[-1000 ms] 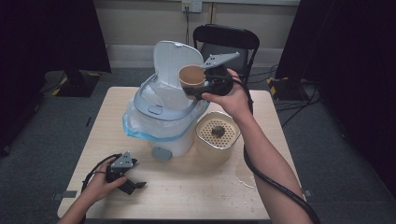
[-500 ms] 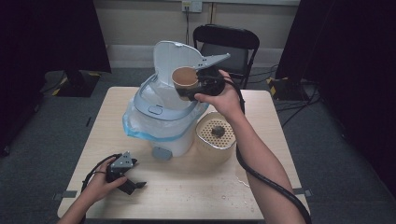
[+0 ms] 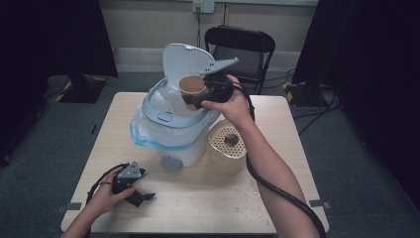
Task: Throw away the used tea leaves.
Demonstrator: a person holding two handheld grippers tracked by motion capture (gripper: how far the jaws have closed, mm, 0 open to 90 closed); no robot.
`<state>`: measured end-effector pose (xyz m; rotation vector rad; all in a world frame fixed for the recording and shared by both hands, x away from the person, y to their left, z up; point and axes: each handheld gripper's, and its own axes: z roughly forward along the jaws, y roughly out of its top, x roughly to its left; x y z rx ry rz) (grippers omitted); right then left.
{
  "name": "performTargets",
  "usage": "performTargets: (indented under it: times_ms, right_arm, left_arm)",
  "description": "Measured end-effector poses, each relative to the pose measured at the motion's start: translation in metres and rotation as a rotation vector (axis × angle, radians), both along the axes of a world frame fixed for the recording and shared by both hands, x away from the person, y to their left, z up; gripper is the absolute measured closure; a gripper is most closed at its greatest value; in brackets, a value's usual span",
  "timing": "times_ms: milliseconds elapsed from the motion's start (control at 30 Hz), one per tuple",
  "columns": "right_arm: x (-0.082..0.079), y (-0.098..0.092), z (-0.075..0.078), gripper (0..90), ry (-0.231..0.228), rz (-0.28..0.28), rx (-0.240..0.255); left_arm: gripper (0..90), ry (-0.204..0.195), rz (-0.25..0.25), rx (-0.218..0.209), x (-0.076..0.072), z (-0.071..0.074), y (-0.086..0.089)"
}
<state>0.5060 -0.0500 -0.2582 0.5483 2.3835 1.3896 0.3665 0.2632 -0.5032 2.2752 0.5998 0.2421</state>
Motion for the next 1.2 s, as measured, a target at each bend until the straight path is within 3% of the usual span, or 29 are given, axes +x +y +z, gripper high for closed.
performTargets:
  times_ms: [400, 1200]
  right_arm:
    - [0.000, -0.003, 0.001, 15.0, 0.027, -0.005, 0.025]
    - [-0.009, -0.038, 0.010, 20.6, 0.040, -0.021, -0.003]
  left_arm:
    - [0.0, 0.000, 0.000, 0.000, 0.000, 0.000, 0.000]
    - [0.0, 0.000, 0.000, 0.000, 0.000, 0.000, 0.000]
